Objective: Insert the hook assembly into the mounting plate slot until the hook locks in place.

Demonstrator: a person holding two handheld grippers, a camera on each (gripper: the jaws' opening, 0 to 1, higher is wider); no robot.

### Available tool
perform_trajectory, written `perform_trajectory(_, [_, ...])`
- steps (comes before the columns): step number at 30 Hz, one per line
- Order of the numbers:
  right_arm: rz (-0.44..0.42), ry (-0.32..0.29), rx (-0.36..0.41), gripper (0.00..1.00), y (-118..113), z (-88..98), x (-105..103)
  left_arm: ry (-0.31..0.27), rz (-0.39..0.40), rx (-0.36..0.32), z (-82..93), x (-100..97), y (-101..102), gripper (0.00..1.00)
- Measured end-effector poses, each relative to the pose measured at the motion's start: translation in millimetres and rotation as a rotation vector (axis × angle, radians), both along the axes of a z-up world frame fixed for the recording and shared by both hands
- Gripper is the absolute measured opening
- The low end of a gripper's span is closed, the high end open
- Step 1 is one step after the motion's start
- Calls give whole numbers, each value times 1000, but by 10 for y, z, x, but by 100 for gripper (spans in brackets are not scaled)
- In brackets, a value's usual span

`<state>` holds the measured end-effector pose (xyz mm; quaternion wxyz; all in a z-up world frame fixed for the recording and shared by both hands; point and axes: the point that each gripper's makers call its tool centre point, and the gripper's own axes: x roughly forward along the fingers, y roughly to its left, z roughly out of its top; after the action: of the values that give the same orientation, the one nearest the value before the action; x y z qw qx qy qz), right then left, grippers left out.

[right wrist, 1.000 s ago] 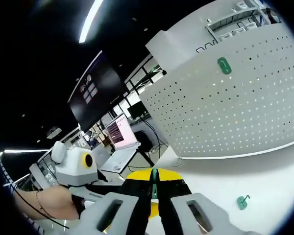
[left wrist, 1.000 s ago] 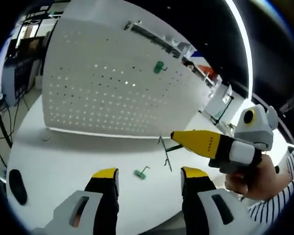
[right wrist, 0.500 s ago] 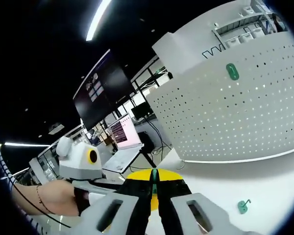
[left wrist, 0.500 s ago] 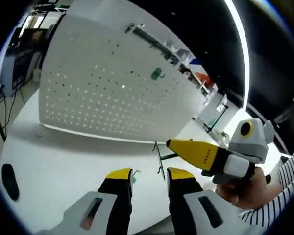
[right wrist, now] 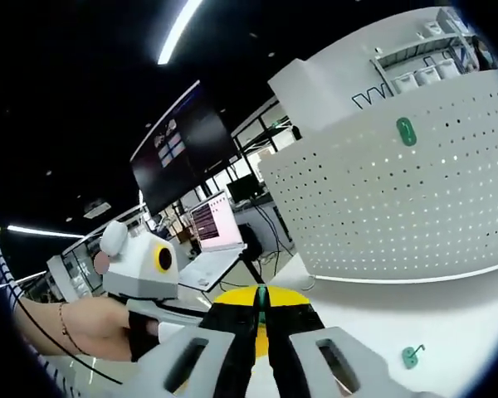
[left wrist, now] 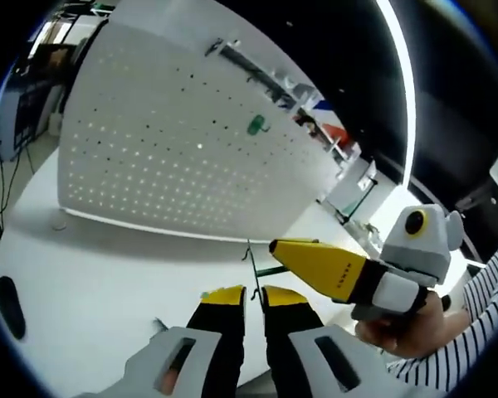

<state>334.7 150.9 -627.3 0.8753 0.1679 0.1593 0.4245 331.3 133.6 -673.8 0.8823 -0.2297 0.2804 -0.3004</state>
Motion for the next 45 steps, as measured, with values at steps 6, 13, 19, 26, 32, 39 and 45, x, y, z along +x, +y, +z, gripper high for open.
perform_trajectory(6, [6,-18,-11,0,13,9,-29,-13,6,4,5,7,33,3])
perform_trajectory(13, [7,-41,-34,0,40,9,-56,-3,25,-15,5,5,66,1])
perform_trajectory(19, [14,-46,-41,0,52,6,-58,11,21,-24,2,-1,71,1])
perform_trajectory(26, [24,-75,-61,2,48,33,-33,-1,28,-49,34,25,57,1])
perform_trajectory(32, [49,-7,68,13,-71,273,22,-25,40,-8,8,31,112,1])
perform_trajectory(39, [30,117,36,14,-198,111,45,-151,23,196,62,103,216,1])
perform_trajectory(45, [78,97,39,13,-57,99,-59,-222,8,266,147,126,158,1])
